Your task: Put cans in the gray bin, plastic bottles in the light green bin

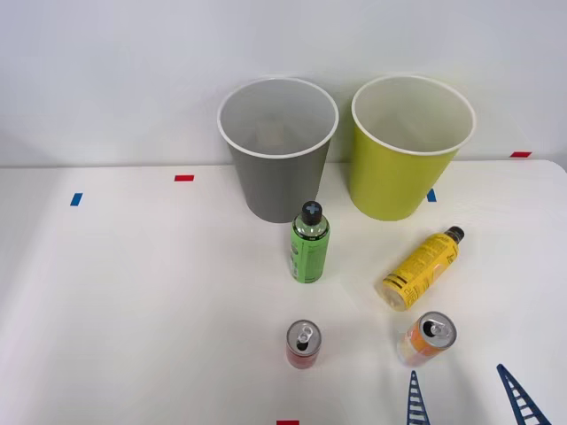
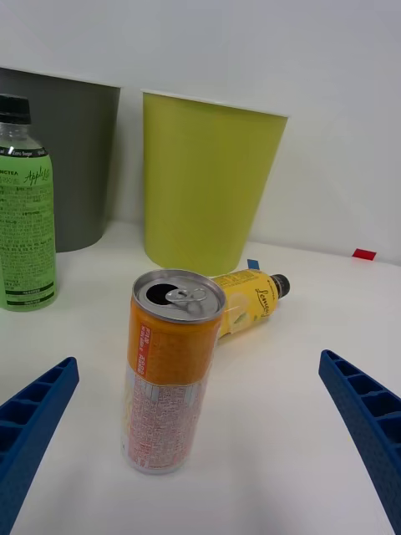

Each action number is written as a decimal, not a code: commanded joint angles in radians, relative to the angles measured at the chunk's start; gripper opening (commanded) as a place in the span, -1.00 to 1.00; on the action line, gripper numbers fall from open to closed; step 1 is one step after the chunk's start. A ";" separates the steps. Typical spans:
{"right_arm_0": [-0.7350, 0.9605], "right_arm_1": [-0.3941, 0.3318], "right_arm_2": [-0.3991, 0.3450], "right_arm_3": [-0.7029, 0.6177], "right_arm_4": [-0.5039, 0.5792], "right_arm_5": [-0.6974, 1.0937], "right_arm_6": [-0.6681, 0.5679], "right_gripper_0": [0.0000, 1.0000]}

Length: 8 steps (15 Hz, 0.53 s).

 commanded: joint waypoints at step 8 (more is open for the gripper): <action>0.000 0.000 0.000 0.000 0.000 0.000 0.000 1.00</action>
